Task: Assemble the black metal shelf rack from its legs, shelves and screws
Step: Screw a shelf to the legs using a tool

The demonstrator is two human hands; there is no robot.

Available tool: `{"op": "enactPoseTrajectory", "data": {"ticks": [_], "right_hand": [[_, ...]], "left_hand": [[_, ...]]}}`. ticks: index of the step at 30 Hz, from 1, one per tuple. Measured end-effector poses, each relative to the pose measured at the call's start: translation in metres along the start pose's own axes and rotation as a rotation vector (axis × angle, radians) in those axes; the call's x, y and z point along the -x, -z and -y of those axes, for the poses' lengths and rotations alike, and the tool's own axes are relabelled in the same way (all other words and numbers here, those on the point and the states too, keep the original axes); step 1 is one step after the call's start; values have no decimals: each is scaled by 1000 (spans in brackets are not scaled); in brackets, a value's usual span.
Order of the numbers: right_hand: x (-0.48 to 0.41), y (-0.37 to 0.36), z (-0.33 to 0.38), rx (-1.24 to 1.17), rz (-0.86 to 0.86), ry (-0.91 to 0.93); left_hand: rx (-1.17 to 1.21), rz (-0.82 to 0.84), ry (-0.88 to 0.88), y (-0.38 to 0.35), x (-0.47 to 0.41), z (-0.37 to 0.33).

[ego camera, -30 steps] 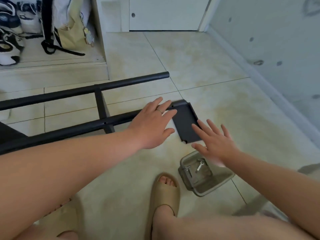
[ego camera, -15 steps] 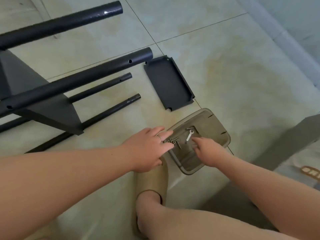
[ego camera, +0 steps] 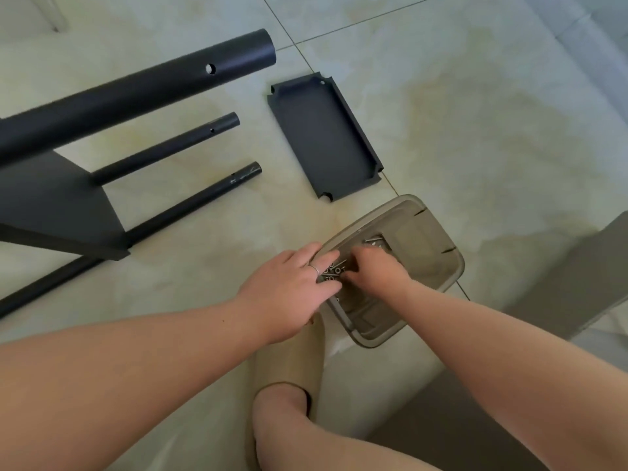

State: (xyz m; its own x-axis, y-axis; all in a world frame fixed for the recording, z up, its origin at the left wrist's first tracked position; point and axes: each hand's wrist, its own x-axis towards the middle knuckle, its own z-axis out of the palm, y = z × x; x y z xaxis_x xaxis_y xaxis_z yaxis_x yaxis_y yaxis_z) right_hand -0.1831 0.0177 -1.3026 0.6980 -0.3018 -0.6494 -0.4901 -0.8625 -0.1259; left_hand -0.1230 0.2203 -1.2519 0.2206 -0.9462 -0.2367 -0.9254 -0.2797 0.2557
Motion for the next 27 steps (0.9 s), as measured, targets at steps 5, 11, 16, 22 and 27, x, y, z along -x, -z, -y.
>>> {"op": "enactPoseTrajectory", "data": {"ticks": [5, 11, 16, 22, 27], "right_hand": [[-3, -9, 14, -20, 45, -52], [25, 6, 18, -195, -102, -43], [66, 42, 34, -374, -228, 81], [114, 106, 105, -502, -406, 286], [155, 151, 183, -449, -412, 509]], "left_hand": [[30, 22, 15, 2, -1, -1], [82, 30, 34, 21, 8, 2], [3, 3, 119, 65, 41, 24], [-9, -158, 187, 137, 108, 46], [7, -526, 308, 188, 173, 59]]}}
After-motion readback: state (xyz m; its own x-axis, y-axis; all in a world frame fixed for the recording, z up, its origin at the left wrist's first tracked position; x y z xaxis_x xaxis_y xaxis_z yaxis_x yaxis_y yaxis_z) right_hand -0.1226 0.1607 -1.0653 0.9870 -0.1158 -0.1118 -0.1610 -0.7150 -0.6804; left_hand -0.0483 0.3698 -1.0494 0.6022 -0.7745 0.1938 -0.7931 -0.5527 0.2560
